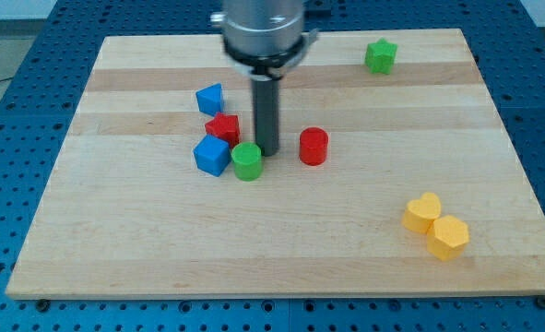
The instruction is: Move the red circle diagonally to the bottom left of the green star
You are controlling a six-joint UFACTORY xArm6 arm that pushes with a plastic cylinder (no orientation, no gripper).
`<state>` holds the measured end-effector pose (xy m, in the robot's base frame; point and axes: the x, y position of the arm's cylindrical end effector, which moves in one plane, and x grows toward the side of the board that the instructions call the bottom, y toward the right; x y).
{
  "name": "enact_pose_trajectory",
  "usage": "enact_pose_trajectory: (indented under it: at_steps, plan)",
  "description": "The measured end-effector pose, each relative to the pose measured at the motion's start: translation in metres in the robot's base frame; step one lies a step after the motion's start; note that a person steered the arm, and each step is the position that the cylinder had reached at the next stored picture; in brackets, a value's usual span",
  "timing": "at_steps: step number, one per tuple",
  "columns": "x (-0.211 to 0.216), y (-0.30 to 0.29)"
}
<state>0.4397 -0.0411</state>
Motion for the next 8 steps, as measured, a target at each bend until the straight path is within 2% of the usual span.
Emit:
enact_pose_trajectory:
  at_steps: [1,3,4,5,6,7,8]
  plan:
    - [0.025,0.026]
    - [-0.030,0.064]
    - [-0.020,0.053]
    - [-0.012,0.018]
    - [0.027,0.029]
    - [0.035,0.083]
    - [0.013,0.125]
